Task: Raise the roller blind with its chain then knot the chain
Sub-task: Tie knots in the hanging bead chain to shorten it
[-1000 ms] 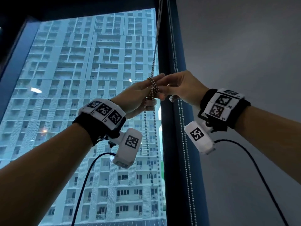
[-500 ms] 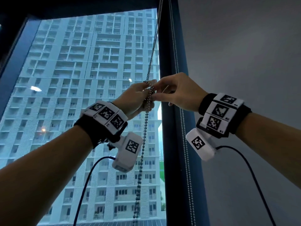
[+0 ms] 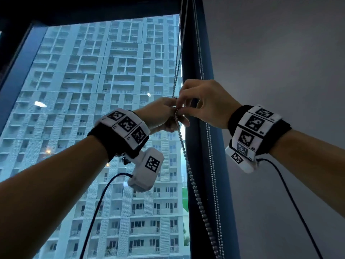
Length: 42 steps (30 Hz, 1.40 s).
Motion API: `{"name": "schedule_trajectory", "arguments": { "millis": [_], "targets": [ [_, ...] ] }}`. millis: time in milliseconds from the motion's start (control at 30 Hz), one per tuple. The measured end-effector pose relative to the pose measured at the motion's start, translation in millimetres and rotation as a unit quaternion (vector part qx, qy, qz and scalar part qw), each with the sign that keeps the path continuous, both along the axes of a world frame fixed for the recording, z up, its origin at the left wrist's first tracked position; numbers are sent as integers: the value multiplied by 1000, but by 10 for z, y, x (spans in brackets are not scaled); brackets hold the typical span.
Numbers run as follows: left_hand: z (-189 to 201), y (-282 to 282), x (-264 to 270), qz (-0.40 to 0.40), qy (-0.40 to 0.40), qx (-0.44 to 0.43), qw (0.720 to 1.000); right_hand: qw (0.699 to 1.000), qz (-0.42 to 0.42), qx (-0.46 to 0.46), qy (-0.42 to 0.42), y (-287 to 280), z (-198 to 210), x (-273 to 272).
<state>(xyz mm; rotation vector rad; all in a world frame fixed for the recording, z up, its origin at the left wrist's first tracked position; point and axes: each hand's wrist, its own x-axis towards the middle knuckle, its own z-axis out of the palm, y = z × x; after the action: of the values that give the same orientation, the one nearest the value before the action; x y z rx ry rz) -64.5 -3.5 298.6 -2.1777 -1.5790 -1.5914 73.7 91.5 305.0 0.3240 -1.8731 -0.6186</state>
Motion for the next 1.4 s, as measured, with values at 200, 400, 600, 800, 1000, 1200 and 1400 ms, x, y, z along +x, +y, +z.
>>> {"name": "schedule_trajectory", "arguments": {
  "millis": [200,400,600,800,1000,1200,1400],
  "targets": [
    [163,-37,166,80,62,-102,990,989,51,-140,26,122,-1,-66],
    [215,-19,183,40,9,-144,989,947,84,-306,56,92,0,-81],
    [225,-15,177,-21,-40,-192,980,921,90,-373,73,72,-94,-112],
    [210,33,118,-36,18,-208,977,835,180,-517,61,111,-127,-129],
    [211,43,70,-72,-8,-207,976,707,359,-606,-61,183,-218,-61],
    [139,128,-6,-109,-10,-180,977,671,418,-603,-110,286,-282,-64],
    [62,213,-19,-120,-9,-140,983,646,478,-580,-131,369,-315,-138]
  ]
}}
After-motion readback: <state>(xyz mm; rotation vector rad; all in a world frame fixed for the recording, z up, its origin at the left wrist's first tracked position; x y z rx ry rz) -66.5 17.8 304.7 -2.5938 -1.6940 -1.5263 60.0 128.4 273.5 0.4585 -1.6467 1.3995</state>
